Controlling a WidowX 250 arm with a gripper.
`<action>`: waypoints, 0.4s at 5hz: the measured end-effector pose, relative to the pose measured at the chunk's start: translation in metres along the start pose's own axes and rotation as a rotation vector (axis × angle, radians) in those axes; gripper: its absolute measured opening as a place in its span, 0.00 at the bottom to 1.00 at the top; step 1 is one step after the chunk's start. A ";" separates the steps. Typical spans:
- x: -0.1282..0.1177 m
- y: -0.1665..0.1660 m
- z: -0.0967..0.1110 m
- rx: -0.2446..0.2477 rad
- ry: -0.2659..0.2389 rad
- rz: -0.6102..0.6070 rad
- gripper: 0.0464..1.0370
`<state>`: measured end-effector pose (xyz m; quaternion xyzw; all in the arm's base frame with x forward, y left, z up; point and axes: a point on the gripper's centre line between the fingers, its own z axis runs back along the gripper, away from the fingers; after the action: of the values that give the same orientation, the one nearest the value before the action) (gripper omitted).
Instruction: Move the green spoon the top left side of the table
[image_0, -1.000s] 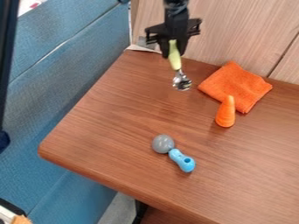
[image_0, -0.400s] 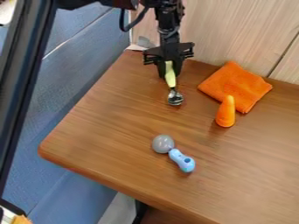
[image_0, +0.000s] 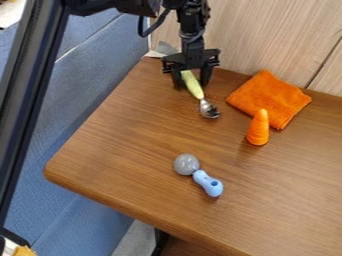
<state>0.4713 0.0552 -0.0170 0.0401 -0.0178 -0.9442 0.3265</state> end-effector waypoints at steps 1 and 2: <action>0.000 0.000 0.000 0.001 -0.001 -0.004 0.97; 0.004 -0.002 0.001 -0.004 0.002 0.009 0.96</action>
<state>0.4671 0.0547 -0.0165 0.0405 -0.0159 -0.9427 0.3308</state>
